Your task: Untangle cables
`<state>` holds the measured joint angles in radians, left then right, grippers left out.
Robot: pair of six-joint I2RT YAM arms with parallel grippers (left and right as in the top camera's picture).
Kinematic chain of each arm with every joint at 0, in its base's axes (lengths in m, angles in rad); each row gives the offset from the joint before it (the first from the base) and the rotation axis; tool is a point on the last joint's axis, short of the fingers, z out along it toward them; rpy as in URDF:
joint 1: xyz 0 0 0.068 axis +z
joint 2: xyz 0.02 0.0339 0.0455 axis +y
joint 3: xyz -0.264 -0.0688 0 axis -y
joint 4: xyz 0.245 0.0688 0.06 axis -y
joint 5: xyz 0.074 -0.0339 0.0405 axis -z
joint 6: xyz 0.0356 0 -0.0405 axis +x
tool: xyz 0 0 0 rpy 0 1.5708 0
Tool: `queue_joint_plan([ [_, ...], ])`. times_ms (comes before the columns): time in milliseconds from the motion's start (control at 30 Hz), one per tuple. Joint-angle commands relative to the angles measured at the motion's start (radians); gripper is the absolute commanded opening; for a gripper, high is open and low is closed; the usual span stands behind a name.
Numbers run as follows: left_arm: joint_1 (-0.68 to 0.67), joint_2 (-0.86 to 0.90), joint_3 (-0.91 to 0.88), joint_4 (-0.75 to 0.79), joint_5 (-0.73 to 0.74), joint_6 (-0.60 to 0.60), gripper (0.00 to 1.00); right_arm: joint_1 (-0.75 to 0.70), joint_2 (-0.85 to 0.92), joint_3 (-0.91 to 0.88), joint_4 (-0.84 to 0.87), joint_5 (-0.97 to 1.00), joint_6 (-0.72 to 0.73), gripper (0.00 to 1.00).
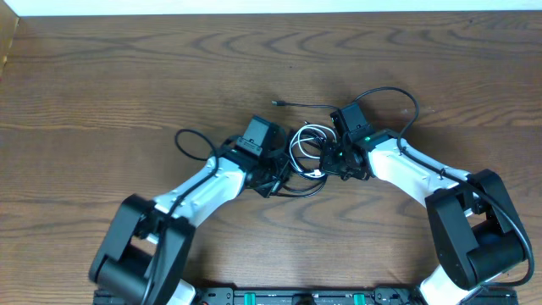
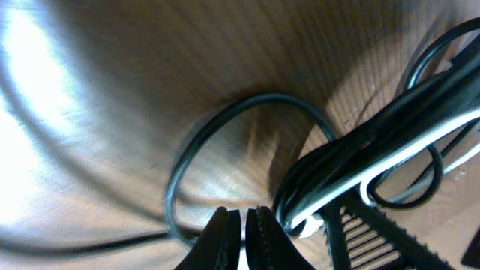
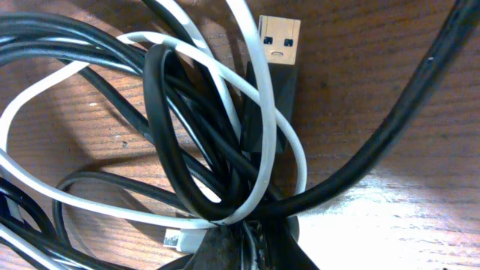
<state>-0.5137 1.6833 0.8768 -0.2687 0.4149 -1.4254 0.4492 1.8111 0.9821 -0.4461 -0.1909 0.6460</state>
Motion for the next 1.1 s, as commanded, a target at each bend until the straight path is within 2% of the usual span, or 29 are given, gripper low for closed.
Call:
queue_joint_plan([
  [0,-0.021,0.037,0.001,0.076,-0.007,-0.036,0.12,0.003,0.074,-0.048,-0.025,0.042,-0.007,0.01],
  [67,-0.023,0.037,0.001,0.120,-0.008,-0.036,0.17,0.003,0.074,-0.048,-0.026,0.042,-0.007,0.01],
  [133,-0.023,0.037,0.001,0.142,-0.010,-0.037,0.27,0.003,0.074,-0.048,-0.026,0.042,-0.007,0.01],
  [167,-0.023,0.037,0.001,0.140,-0.016,-0.040,0.28,0.003,0.074,-0.048,-0.025,0.042,-0.007,0.01],
  [367,-0.023,0.037,0.001,0.136,0.000,-0.040,0.26,0.003,0.074,-0.048,-0.026,0.042,-0.007,0.01],
  [433,-0.023,0.037,0.001,0.137,0.021,-0.040,0.14,0.003,0.074,-0.048,-0.026,0.042,-0.007,0.01],
  [500,-0.023,0.035,0.001,0.137,0.043,-0.039,0.10,0.003,0.074,-0.048,-0.027,0.042,-0.008,0.01],
  [567,-0.022,0.033,0.001,0.137,0.046,-0.029,0.10,0.003,0.074,-0.048,-0.026,0.042,-0.008,0.01],
  [733,-0.008,0.032,0.001,0.136,0.005,0.000,0.16,0.003,0.074,-0.048,-0.026,0.042,-0.008,0.01],
  [900,-0.006,0.028,0.001,0.137,0.024,-0.001,0.17,0.003,0.074,-0.048,-0.029,0.042,-0.008,0.01],
  [1067,0.019,-0.020,0.001,0.132,0.027,0.067,0.31,0.003,0.074,-0.048,-0.029,0.042,-0.008,0.01],
])
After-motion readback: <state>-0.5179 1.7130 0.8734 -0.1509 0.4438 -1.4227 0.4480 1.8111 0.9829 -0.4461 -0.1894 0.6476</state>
